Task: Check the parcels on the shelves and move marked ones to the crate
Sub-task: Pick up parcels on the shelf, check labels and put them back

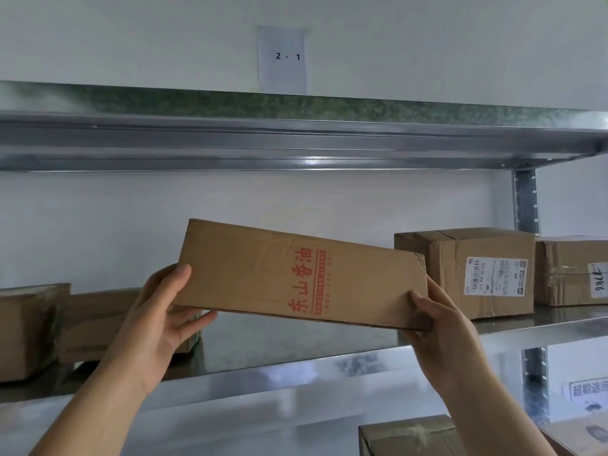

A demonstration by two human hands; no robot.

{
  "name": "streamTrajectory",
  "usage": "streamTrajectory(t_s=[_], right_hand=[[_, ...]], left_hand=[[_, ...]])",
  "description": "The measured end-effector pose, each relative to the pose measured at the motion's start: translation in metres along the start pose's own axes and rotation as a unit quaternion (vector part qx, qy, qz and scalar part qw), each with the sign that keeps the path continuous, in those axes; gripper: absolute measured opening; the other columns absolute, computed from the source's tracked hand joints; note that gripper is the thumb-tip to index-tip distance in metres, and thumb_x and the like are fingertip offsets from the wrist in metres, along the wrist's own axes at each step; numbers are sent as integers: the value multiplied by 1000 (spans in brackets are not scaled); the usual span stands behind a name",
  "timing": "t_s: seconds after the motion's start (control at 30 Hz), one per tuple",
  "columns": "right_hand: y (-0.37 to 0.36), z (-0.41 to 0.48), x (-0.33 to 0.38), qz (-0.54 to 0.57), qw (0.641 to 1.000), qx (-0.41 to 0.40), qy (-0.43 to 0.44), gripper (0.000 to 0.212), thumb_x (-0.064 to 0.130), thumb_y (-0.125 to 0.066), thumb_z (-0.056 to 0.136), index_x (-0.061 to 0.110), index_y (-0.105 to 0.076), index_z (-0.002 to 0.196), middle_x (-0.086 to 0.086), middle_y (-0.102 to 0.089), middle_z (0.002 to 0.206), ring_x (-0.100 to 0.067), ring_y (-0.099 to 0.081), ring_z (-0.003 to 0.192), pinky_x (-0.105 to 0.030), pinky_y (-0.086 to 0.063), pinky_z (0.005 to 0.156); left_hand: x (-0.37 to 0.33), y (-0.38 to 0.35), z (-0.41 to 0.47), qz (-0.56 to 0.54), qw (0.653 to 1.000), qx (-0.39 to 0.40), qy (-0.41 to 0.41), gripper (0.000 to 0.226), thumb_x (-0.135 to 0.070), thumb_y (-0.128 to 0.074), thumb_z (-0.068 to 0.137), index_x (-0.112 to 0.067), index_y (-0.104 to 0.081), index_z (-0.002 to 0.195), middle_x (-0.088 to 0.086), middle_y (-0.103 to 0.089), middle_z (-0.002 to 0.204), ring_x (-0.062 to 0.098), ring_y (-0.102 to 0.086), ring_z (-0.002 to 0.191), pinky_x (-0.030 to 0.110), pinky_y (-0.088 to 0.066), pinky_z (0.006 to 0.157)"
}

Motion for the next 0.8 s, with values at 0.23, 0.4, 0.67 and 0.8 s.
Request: streamTrajectory(t_s=[0.23,0.4,0.67,0.8], right_hand=[[-2,-7,-3,-134,988,-72,-17,44,-8,-53,91,20,-74,119,-6,-75,102,-21,-63,99,-43,-49,99],[-8,-11,8,-129,984,-123,-26,9,21,-65,97,17,-70,103,-10,-68,115,-28,-62,109,-41,-50,80],[-17,-16,16,-107,984,-140,9,29,38,-69,94,15,-64,110,-4,-61,102,-26,-58,105,-48,-50,91],[-19,-20,19,-84,987,-131,43,33,33,-69,95,8,-60,114,-4,-62,98,-22,-57,97,-40,-47,84]], left_hand=[[-6,-1,-5,13,998,-27,-60,33,-30,-66,83,-26,-67,116,-1,-73,114,17,-70,103,40,-58,85],[-9,1,-6,13,996,-7,-83,38,-20,-57,92,-23,-61,129,-4,-72,109,14,-65,105,29,-60,82],[-17,2,-9,114,989,-45,-82,26,-48,-52,95,-33,-74,97,-6,-74,102,15,-63,99,37,-43,86],[-22,-2,-13,155,984,-40,-75,54,-83,-51,72,-40,-76,92,-9,-77,97,16,-66,101,41,-43,94]])
Point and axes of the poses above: each hand's wrist, its own z-axis towards the middle knuckle, its own y-axis out of the back of the hand, x = y × z, the point moved 3 cm from there along z, towards the middle knuckle
